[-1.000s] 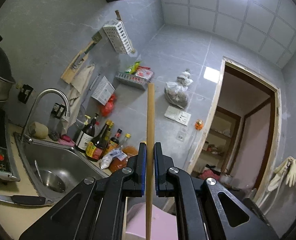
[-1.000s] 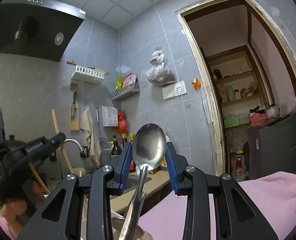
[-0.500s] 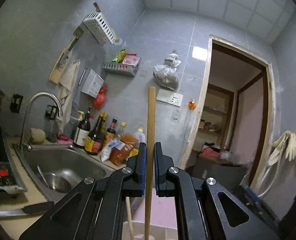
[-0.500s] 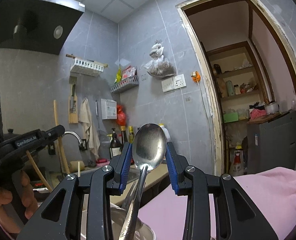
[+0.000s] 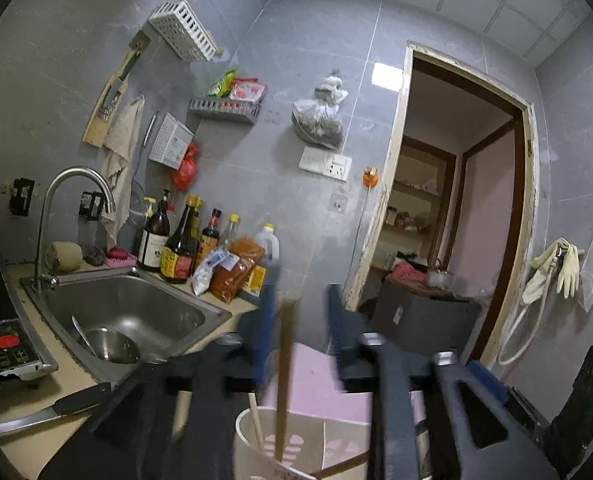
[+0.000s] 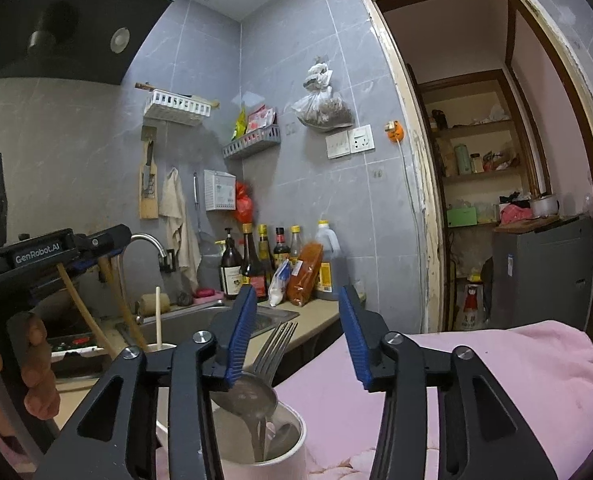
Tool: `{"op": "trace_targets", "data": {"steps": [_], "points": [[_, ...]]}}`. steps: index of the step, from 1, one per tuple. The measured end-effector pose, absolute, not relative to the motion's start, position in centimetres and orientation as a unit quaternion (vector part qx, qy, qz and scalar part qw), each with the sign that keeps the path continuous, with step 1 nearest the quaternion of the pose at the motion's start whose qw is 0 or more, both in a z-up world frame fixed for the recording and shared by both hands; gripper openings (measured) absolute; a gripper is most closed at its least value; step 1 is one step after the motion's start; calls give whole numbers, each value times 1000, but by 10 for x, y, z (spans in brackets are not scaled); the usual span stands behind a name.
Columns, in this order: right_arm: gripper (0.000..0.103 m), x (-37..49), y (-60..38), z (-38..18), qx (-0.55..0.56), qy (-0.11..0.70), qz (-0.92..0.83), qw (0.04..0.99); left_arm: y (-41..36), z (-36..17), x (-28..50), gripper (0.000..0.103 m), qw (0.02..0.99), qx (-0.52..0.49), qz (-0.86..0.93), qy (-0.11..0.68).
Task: Organize utensils
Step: 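Open both tools to drop the spoon and chopstick into the holder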
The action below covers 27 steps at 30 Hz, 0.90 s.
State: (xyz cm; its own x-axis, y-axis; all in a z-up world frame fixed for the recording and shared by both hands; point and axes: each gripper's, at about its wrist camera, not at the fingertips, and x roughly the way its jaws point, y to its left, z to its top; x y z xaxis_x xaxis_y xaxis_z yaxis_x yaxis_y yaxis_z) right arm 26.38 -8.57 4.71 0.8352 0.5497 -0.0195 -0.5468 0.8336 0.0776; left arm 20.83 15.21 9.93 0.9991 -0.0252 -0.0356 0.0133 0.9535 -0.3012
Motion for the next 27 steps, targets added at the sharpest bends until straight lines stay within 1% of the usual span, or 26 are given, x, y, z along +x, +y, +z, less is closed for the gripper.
{"op": "trace_targets", "data": {"steps": [1, 2, 4, 6, 8, 10, 12, 14, 15, 16, 17, 22, 27], "points": [[48, 263, -87, 48, 34, 21, 286, 957, 153, 99, 207, 39, 987, -157, -13, 21], [51, 262, -87, 49, 34, 21, 286, 957, 153, 99, 205, 41, 987, -159, -15, 20], [55, 260, -89, 50, 33, 17, 285, 958, 151, 100, 203, 43, 988, -153, -12, 24], [57, 258, -91, 52, 29, 17, 280, 959, 148, 102, 200, 53, 989, -148, -8, 28], [72, 255, -95, 54, 27, 22, 271, 962, 143, 105, 195, 71, 990, -139, 9, 32], [77, 251, -101, 57, 28, 23, 264, 964, 136, 109, 189, 80, 992, -123, 22, 36], [82, 246, -108, 61, 22, 23, 245, 969, 127, 110, 184, 86, 993, -110, 21, 37], [90, 239, -118, 66, 19, 23, 227, 973, 116, 111, 177, 94, 995, -92, 29, 37], [93, 236, -123, 68, 19, 24, 219, 975, 111, 110, 174, 96, 995, -83, 30, 34], [102, 233, -129, 71, 20, 24, 209, 977, 105, 110, 170, 99, 996, -73, 34, 32], [103, 227, -137, 73, 22, 23, 195, 980, 98, 110, 166, 101, 997, -61, 37, 30], [103, 204, -169, 86, 17, 15, 166, 986, 65, 101, 154, 102, 998, -17, 42, 34], [103, 175, -205, 95, 4, 17, 132, 991, 36, 90, 146, 102, 999, -11, 9, 47]]}}
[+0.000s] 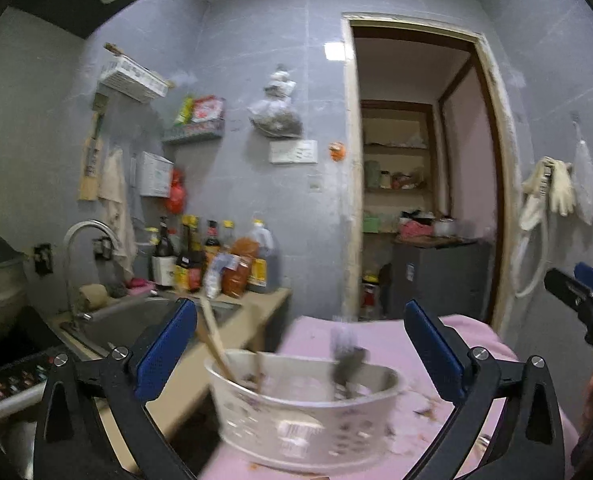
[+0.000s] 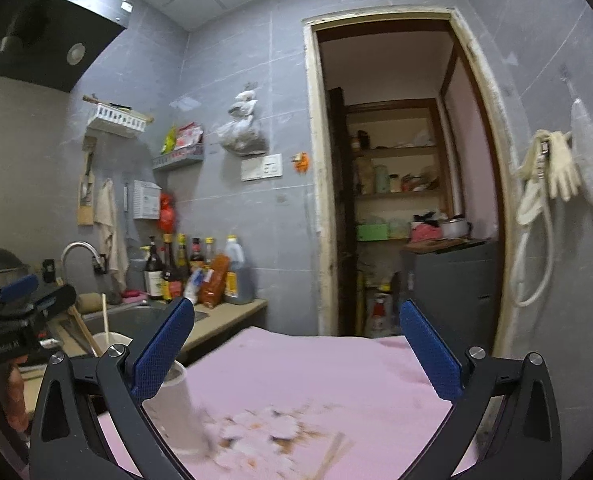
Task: Organize utensils
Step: 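Open both tools to drop the spoon and chopstick into the holder, then grasp another wooden chopstick with the left tool while the right tool approaches the peeler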
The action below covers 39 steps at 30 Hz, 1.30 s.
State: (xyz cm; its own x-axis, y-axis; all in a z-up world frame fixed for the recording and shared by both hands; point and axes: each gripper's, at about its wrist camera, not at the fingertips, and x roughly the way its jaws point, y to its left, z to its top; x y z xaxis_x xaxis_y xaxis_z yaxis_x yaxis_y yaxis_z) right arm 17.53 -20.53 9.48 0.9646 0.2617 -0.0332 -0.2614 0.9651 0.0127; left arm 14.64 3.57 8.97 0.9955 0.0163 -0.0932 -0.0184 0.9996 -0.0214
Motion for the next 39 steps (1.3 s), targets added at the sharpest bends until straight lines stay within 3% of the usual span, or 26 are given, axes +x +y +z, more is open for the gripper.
{"op": "trace_targets", "data": {"steps": [11, 21, 27, 29, 30, 32, 39], "points": [[103, 138, -258, 71, -30, 80, 69, 994, -36, 60, 154, 102, 982, 41, -114, 144], [103, 149, -279, 20, -34, 214, 73, 973, -80, -1, 204, 102, 926, 92, -181, 318], [79, 167, -285, -1, -8, 275, 109, 955, -89, -31, 226, 100, 895, 106, -198, 385], [62, 174, -284, -6, -8, 294, 126, 947, -91, -36, 230, 92, 888, 108, -205, 397], [59, 177, -282, -8, -11, 305, 132, 943, -94, -40, 233, 88, 882, 111, -212, 406], [49, 183, -276, -13, -19, 322, 146, 935, -97, -48, 240, 69, 870, 111, -222, 426], [35, 202, -249, -29, -50, 372, 194, 906, -100, -58, 266, 32, 840, 87, -260, 469]]}}
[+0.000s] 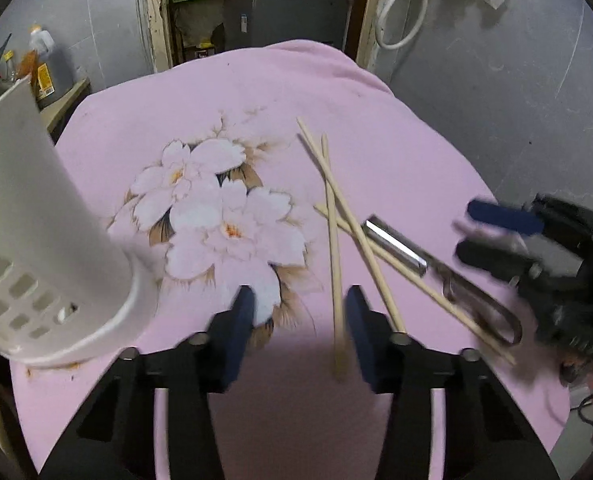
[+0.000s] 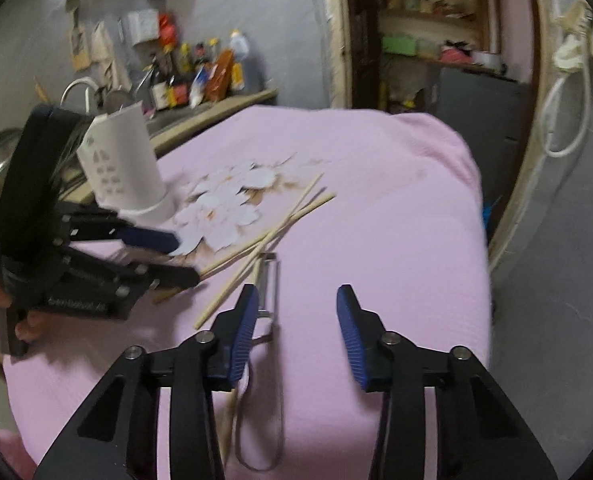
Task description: Organize utensils
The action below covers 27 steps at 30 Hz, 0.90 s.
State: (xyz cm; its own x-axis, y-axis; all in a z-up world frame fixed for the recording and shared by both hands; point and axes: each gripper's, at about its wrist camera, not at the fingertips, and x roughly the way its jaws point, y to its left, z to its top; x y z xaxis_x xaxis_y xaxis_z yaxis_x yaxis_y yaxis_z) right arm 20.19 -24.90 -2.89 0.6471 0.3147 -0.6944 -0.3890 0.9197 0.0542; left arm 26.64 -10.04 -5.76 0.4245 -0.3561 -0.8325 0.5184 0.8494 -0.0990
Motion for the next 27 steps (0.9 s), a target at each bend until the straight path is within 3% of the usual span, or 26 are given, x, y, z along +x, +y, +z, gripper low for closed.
{"op": "trace_targets", "data": {"steps": [2, 9, 11, 27], "points": [[31, 208, -241, -34, -60, 383, 203, 899, -99, -59, 274, 23, 831, 71, -270, 482], [23, 225, -231, -47, -51, 419, 224, 878, -107, -63, 290, 8, 820, 65, -273, 499], [14, 226, -232, -46, -44, 421, 224, 878, -108, -63, 292, 4, 818, 56, -270, 505], [10, 229, -243, -39, -78, 404, 164, 896, -58, -46, 233, 3, 829, 31, -239, 504]]}}
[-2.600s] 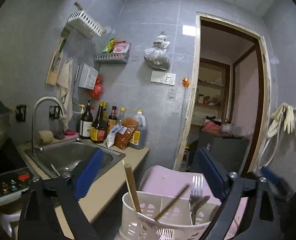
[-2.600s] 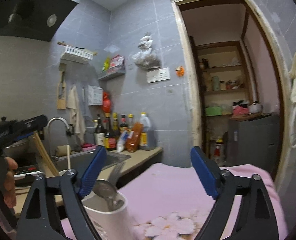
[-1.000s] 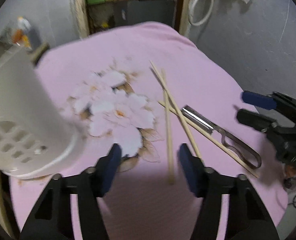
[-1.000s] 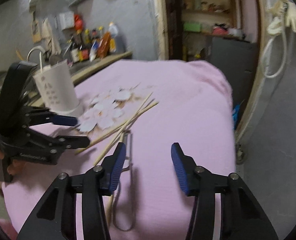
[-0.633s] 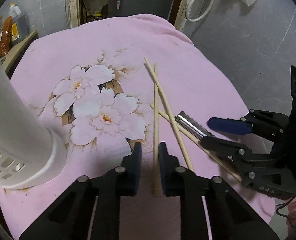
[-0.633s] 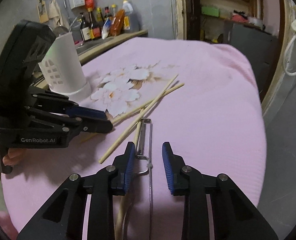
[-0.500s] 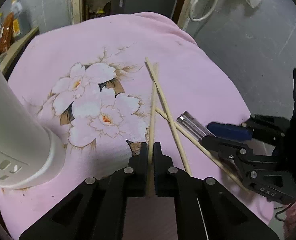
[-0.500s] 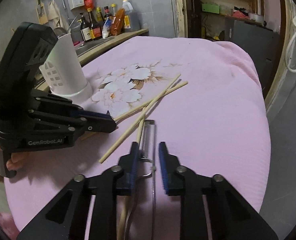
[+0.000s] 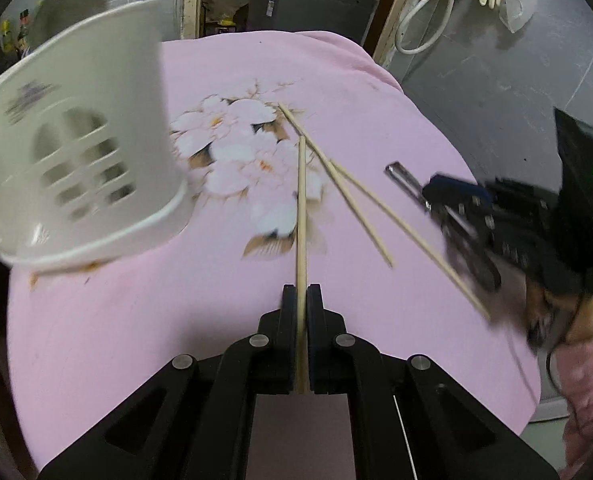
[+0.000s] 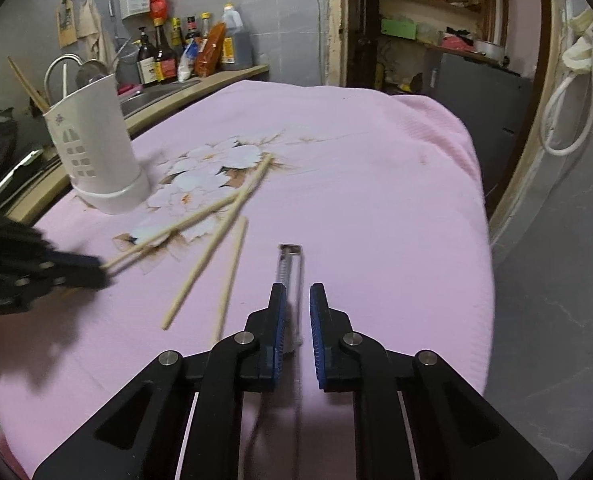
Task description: Organize utensils
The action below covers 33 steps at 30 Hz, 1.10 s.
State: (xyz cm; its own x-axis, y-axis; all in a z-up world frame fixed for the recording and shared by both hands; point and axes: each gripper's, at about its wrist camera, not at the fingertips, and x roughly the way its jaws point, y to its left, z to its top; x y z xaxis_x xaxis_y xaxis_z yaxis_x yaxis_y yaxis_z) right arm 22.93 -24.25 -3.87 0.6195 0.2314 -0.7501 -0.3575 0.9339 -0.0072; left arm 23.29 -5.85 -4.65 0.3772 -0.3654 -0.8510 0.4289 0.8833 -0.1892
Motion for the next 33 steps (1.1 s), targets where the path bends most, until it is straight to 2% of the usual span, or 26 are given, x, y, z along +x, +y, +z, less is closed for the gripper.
{"op": "trace_targets", "data": {"steps": [7, 9, 10, 11, 13, 27, 29, 30, 31, 33], "points": [[11, 237, -245, -37, -52, 412, 172, 894, -53, -39, 223, 6, 826, 40, -256, 500], [13, 236, -244, -34, -46, 408, 177, 895, -53, -36, 221, 15, 828, 41, -260, 495], [15, 236, -243, -34, -46, 407, 180, 894, -54, -34, 222, 24, 830, 43, -261, 491], [19, 236, -241, -33, -49, 407, 181, 894, -55, -32, 222, 30, 833, 43, -261, 486], [24, 237, -237, -35, -57, 412, 182, 891, -59, -30, 224, 30, 836, 49, -260, 480], [23, 262, -225, -47, -81, 459, 173, 868, -92, -48, 284, 27, 813, 82, -245, 522], [23, 262, -220, -48, -98, 460, 164, 867, -93, -49, 291, 21, 811, 78, -235, 530], [20, 261, -219, -48, -98, 458, 160, 869, -94, -50, 291, 18, 811, 83, -230, 531], [11, 260, -220, -49, -98, 457, 154, 870, -93, -50, 292, 14, 812, 88, -228, 530], [11, 260, -222, -49, -90, 460, 151, 871, -92, -50, 290, 7, 815, 90, -225, 527]]}}
